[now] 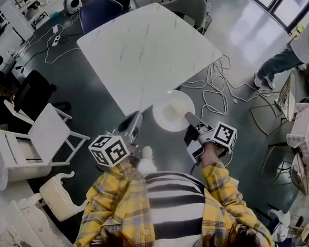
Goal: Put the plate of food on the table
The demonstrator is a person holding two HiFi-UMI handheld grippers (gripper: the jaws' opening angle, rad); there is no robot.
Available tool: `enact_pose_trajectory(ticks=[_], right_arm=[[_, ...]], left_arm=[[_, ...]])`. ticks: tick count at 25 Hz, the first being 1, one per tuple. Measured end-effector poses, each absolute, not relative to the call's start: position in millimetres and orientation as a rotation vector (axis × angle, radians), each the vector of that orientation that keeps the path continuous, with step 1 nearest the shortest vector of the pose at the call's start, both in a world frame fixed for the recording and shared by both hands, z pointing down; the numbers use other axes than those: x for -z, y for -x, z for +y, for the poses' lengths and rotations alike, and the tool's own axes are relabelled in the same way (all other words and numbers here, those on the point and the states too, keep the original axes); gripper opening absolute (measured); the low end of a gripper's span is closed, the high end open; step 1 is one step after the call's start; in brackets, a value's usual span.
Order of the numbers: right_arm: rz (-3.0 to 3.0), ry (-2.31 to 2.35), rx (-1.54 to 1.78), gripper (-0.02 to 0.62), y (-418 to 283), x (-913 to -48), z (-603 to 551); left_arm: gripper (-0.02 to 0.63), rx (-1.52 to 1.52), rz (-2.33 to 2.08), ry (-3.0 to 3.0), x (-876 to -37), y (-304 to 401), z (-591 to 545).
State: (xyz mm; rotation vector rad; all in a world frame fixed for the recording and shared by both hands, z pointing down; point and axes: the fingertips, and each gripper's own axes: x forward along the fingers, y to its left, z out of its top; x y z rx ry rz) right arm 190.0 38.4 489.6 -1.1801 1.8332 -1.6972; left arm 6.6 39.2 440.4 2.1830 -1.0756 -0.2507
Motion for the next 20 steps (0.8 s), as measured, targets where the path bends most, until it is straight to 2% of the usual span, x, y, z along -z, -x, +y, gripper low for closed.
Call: enact_pose_trajectory(ticks=[12, 20], right_arm=[[1.885, 1.228, 1.68, 0.012, -151, -491, -41], [1.913, 1.27, 1.641, 0.012, -141, -485, -87]], left_arm=[[-0.015, 0.06, -1.049, -2.298, -447, -2, -53], [-0.015, 0.061, -1.046, -2.33, -439, 9, -99]])
